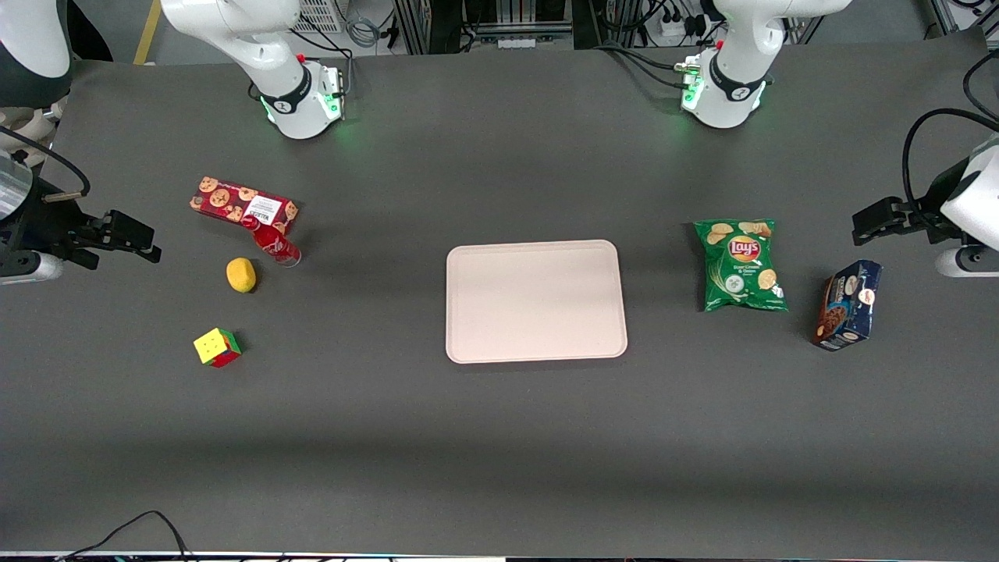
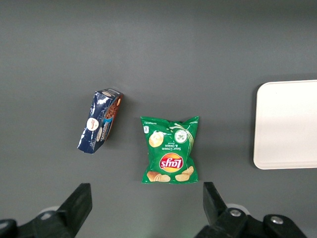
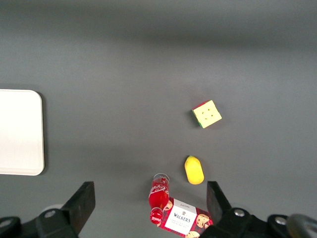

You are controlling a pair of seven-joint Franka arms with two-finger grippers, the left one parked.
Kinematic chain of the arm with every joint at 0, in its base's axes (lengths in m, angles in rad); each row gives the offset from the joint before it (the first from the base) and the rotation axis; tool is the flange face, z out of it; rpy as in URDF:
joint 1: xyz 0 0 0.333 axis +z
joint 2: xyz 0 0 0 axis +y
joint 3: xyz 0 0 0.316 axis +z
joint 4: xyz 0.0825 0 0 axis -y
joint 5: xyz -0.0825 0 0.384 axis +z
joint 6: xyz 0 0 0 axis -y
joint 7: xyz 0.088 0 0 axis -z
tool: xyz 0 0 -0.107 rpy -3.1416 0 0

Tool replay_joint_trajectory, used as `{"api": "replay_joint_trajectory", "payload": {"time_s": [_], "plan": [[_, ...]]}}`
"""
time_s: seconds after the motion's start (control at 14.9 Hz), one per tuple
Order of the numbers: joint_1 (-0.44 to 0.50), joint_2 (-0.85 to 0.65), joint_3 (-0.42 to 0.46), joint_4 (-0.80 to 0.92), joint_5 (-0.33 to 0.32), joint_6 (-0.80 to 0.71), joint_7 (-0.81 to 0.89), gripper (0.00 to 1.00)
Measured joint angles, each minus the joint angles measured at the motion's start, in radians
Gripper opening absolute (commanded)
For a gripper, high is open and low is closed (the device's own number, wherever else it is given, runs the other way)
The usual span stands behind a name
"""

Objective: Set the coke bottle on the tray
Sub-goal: 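Move the right gripper down toward the red Coca-Cola bottle beside the snack box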

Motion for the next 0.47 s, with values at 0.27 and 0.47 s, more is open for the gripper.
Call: {"api": "replay_joint_trajectory", "payload": {"time_s": [0.27, 0.47], "plan": [[0.000, 0.000, 0.000, 0.000, -0.006, 0.000, 0.000, 1.00], [0.000, 0.004, 0.000, 0.000, -0.013, -0.003, 0.000, 1.00]]}}
